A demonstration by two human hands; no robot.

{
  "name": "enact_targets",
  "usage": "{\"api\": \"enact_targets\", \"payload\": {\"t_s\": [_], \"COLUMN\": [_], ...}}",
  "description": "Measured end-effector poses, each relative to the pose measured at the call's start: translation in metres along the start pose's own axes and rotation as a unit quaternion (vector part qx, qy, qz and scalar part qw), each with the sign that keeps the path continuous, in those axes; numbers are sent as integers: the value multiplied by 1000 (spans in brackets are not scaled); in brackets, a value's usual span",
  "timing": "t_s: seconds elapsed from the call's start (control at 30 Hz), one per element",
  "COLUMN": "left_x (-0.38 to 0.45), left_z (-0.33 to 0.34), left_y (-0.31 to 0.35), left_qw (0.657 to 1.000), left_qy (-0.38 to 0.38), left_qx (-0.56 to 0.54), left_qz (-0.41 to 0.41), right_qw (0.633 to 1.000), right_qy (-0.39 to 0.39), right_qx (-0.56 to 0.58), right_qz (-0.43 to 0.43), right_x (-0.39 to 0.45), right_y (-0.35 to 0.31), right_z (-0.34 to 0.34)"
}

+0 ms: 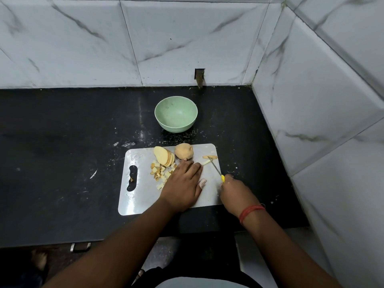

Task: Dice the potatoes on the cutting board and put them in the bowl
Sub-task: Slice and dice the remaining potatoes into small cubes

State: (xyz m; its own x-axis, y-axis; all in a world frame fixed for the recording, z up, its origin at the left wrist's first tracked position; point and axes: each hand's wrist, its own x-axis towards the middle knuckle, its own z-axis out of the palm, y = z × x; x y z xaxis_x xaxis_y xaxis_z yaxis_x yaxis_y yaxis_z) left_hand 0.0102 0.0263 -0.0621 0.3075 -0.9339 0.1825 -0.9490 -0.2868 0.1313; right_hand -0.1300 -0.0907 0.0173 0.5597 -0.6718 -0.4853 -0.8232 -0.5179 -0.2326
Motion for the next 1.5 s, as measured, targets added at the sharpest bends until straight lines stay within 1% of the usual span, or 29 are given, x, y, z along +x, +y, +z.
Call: {"api": "enact_targets", "payload": {"t_s": [0.1, 0.23, 0.3, 0.43, 0.57, 0.7, 0.83, 0.97, 1.1, 1.27, 1.43, 1.5], "left_x": [0, 0, 0, 2, 1, 2, 2, 2, 2, 1, 0, 0], "left_z": [-1, -1, -1, -2, -1, 0, 1, -1, -1, 0, 2, 3], "left_y": [1, 1, 1, 0, 0, 0, 0, 0, 0, 0, -1, -1], "left_qw": [1000, 1000, 1000, 1000, 1000, 1000, 1000, 1000, 1000, 1000, 1000, 1000], "left_qy": [1, -8, -7, -1, -4, -9, -11, -3, 4, 0, 14, 18], "left_qx": [2, 4, 2, 0, 0, 4, 3, -3, -7, -9, -22, -25], "left_qz": [-3, -3, -2, 2, 3, 7, 8, 9, 9, 9, 8, 7], "right_qw": [1000, 999, 1000, 999, 1000, 999, 1000, 999, 1000, 1000, 999, 999], "right_qy": [-27, -38, -29, 14, -17, -38, -15, 12, -8, -27, 4, 0], "right_qx": [-9, 1, 11, 39, 12, 0, 5, 11, -1, 3, 16, 18], "right_qz": [13, 12, 7, -16, -11, 3, -11, -33, -14, -10, -31, -36], "right_x": [2, -5, -11, -12, -3, -3, -14, -12, 0, -10, -12, -9], "right_y": [0, 9, 16, 13, -3, 1, 12, 4, -8, 5, 6, 1], "right_z": [1, 8, 10, 3, 3, 13, 19, 16, 17, 23, 20, 21]}}
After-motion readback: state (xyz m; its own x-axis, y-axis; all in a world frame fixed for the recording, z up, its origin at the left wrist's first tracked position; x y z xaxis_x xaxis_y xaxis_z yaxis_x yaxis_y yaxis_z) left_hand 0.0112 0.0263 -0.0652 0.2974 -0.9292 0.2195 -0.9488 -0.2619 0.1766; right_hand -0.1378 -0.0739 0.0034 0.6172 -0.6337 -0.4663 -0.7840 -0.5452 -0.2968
